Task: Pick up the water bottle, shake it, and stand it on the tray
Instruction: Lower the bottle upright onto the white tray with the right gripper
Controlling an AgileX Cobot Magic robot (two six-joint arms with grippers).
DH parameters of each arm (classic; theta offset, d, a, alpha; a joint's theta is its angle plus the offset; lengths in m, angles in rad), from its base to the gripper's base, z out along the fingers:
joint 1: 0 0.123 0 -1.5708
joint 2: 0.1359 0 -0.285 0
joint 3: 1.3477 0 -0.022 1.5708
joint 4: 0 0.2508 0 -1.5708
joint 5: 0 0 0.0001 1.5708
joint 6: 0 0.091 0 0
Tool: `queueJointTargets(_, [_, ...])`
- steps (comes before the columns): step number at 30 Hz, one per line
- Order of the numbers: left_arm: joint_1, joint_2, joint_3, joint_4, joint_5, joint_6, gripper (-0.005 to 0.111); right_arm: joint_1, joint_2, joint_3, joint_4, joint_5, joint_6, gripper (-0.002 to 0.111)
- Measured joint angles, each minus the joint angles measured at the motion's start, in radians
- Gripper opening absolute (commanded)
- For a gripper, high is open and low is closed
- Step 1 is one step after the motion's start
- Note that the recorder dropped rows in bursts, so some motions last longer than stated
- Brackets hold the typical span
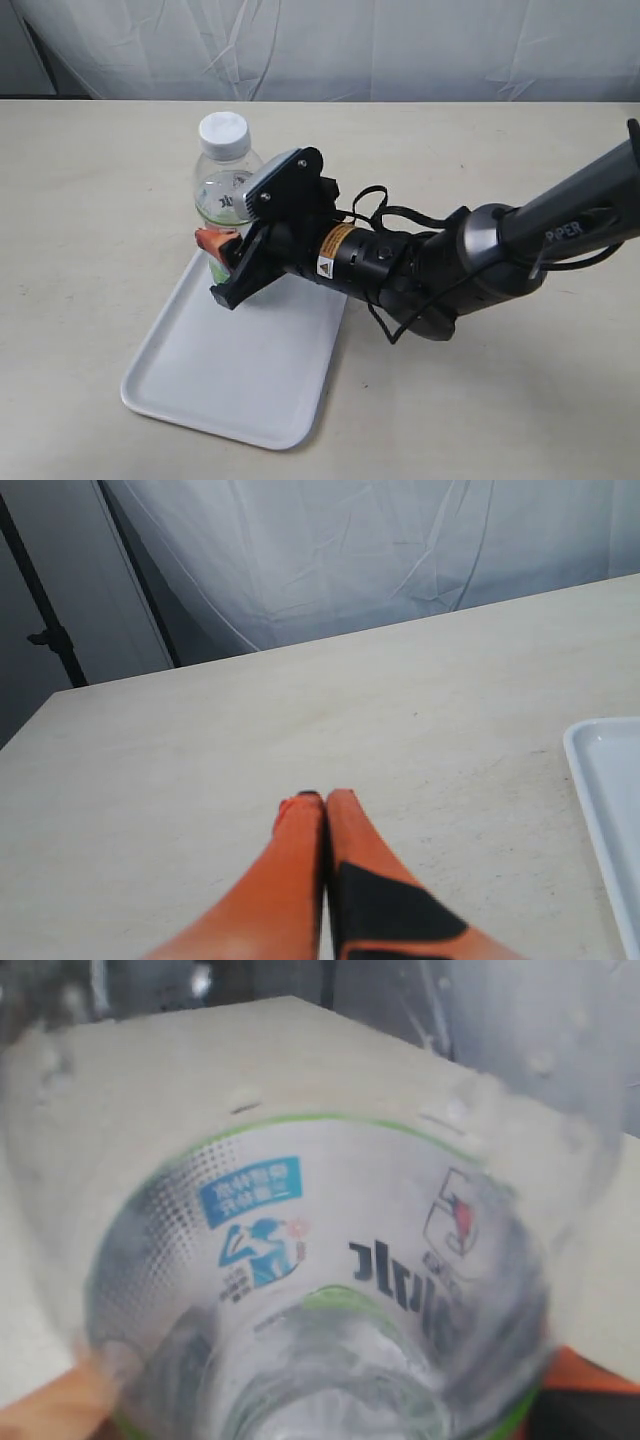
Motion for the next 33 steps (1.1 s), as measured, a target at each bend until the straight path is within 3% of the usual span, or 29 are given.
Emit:
queueJointTargets(7, [0.0, 0.0, 0.0, 0.0, 0.0, 0.0, 0.0, 0.0, 0.002, -0.007, -0.005, 0.094, -0.02, 0.001])
queueJointTargets(9, [0.0, 0.0, 0.0, 0.0, 0.0, 0.0, 0.0, 0.0, 0.0, -0.007, -0.007, 0.096, -0.02, 0.017])
queueJointTargets(11, [0.0, 0.0, 0.0, 0.0, 0.0, 0.0, 0.0, 0.0, -0.004, -0.01, -0.009, 0.113, -0.02, 0.04])
queueJointTargets(13, [0.0, 0.0, 0.0, 0.0, 0.0, 0.0, 0.0, 0.0, -0.006, -0.019, -0.013, 0.141, -0.02, 0.051])
queueJointTargets(33, [0.0, 0.0, 0.0, 0.0, 0.0, 0.0, 0.0, 0.0, -0.067, -0.023, -0.043, 0.288, -0.023, 0.063])
